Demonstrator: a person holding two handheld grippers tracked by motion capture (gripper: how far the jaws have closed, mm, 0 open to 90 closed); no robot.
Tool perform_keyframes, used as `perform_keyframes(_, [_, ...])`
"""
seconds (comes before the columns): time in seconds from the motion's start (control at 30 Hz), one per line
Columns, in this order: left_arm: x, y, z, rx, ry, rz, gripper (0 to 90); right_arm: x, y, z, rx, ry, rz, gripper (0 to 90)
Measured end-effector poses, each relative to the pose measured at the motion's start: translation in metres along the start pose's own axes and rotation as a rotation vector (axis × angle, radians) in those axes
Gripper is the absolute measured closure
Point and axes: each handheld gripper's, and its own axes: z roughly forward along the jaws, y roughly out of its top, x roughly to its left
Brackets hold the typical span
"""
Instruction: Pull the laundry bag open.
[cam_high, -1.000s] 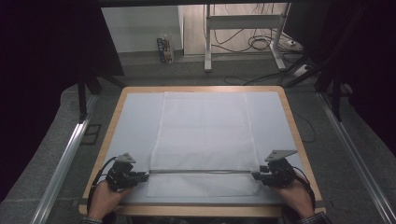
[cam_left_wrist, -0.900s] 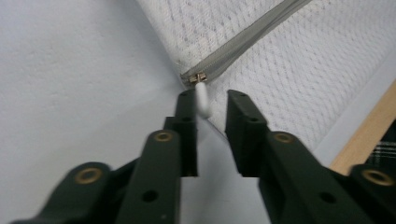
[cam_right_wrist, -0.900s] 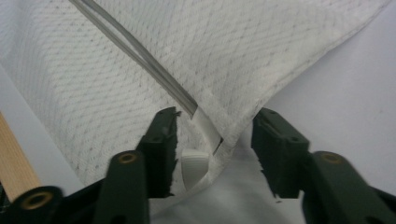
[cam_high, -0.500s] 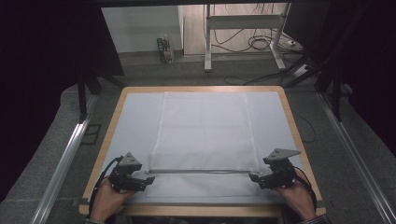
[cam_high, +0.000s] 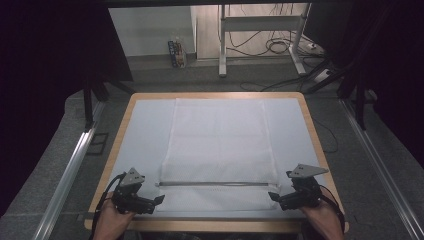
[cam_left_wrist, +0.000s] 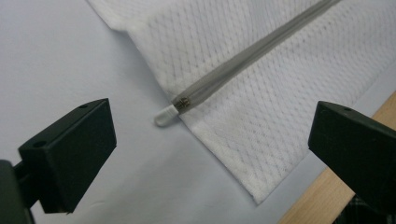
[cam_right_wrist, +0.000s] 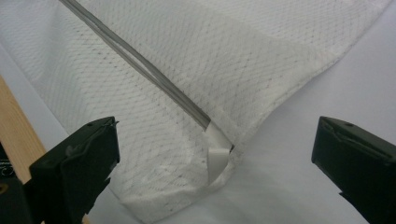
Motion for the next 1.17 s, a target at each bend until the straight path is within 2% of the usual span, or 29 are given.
perform_keyframes(0.17, [-0.001,-0.01,-0.007,-0.055,0.044,-0.007,0.0,0.003,-0.005,-0.005,-0.008,-0.009,-0.005,0.0])
perform_keyframes(0.37, [0.0,-0.022,-0.009,-0.071,0.075,-0.017,0.0,0.005,-0.013,-0.008,-0.008,-0.01,0.003,0.0])
perform_keyframes(0.63, [-0.001,-0.029,-0.009,-0.061,0.11,-0.011,0.0,0.006,-0.019,-0.011,-0.01,-0.019,0.024,0.0])
perform_keyframes(0.8, [0.0,-0.03,-0.009,-0.06,0.111,-0.018,0.0,0.006,-0.02,-0.012,-0.013,-0.023,0.034,0.0])
perform_keyframes(0.87, [0.0,-0.029,-0.007,-0.044,0.122,-0.018,0.2,0.006,-0.02,-0.011,-0.005,-0.024,0.037,0.0])
perform_keyframes(1.0, [-0.001,-0.029,-0.005,-0.023,0.137,-0.01,0.9,0.008,-0.019,-0.01,0.011,-0.042,0.024,0.0])
perform_keyframes(1.17, [-0.001,-0.028,-0.004,-0.018,0.135,-0.011,1.6,0.008,-0.02,-0.009,0.023,-0.05,0.018,0.0])
